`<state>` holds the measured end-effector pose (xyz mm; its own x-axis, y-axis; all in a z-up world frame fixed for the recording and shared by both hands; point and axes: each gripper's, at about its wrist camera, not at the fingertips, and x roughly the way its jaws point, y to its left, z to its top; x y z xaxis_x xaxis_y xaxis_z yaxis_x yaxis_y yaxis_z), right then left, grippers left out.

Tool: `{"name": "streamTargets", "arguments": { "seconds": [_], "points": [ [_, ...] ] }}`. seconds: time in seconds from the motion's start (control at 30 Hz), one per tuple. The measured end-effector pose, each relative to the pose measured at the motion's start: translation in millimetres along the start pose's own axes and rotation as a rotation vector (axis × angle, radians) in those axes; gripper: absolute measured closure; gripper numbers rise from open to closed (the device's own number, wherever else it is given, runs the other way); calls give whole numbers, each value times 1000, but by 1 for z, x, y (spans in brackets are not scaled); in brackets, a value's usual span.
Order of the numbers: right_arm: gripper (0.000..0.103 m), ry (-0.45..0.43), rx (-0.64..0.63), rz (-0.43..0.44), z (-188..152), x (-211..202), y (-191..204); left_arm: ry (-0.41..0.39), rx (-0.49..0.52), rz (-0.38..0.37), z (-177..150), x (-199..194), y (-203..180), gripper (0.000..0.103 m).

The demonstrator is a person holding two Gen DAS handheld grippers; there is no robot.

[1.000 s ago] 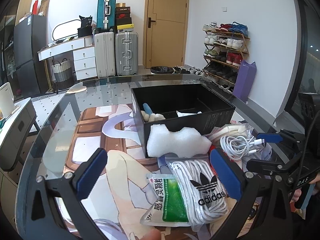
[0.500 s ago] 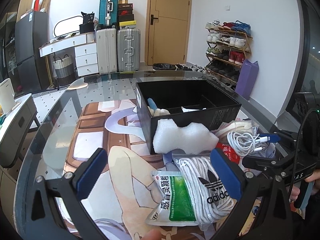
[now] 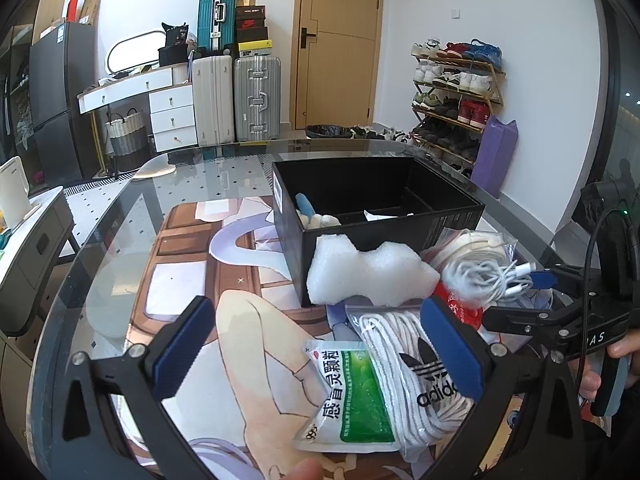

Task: Organize soft objects
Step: 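Withdraw both tools from the box and move the right tool toward the cables, then lower the open right tool onto the coiled white cable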

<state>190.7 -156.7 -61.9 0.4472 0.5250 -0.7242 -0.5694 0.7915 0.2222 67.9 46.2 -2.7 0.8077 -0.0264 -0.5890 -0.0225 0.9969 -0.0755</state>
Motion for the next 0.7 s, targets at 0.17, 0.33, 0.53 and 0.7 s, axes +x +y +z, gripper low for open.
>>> {"name": "streamTargets", "arguments": {
  "seconds": [0.17, 0.33, 0.53, 0.7],
  "points": [
    [1, -6, -6, -7, -2, -1, 1, -1, 7, 2, -2, 1, 0, 0],
    [9, -43, -13, -37, -4, -9, 1, 0, 5, 3, -2, 1, 0, 0],
    [13, -38, -4, -30, -4, -8, -1, -1, 8, 4, -2, 1, 0, 0],
    [16, -49, 33, -5, -2, -8, -3, 1, 11, 1, -2, 2, 0, 0]
  ]
}}
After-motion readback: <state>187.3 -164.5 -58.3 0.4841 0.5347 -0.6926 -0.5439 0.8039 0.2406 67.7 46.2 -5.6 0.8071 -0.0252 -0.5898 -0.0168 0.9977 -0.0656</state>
